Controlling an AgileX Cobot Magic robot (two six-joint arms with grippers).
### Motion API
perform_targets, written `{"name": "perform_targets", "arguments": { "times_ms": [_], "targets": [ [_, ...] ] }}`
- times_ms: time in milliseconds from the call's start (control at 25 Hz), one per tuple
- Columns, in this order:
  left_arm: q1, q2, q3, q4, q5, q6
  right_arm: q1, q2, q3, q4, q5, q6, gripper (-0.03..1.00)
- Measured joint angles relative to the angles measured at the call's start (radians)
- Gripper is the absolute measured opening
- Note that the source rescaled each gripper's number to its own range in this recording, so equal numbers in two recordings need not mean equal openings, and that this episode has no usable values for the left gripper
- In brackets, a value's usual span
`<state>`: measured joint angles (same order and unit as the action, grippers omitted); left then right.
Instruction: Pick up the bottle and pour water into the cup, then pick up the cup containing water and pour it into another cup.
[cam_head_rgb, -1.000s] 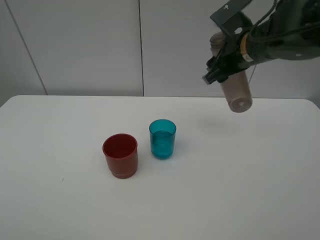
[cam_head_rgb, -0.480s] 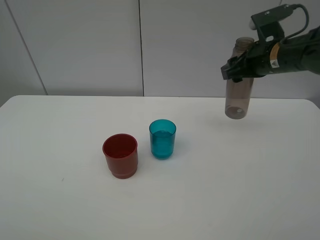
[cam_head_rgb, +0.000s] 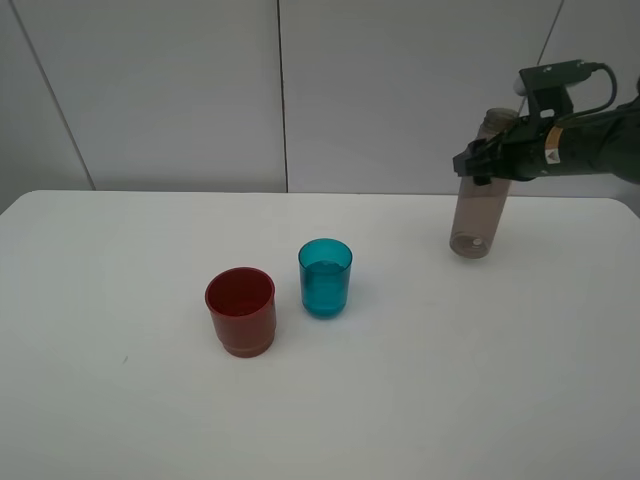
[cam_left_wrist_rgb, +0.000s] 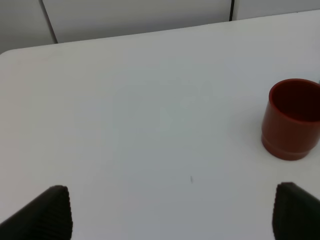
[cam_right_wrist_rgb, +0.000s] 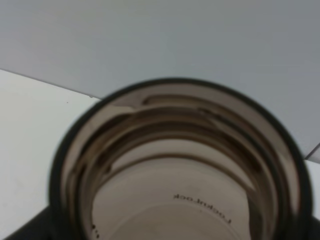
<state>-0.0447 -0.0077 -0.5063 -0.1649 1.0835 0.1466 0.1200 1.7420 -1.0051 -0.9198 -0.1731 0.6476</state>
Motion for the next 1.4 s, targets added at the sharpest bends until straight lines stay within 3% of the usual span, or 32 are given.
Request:
{"name": "perform_targets", "arguments": {
  "times_ms": [440,1400],
  "targets": [
    [0.0,0.0,0.0,0.0,0.0,0.0,0.0,0.065,0.002,0.008,-0.056,-0.042,0.0],
    [0.0,0.0,0.0,0.0,0.0,0.0,0.0,0.073,0.002,0.052,-0.06,-0.072,0.0]
  ]
}}
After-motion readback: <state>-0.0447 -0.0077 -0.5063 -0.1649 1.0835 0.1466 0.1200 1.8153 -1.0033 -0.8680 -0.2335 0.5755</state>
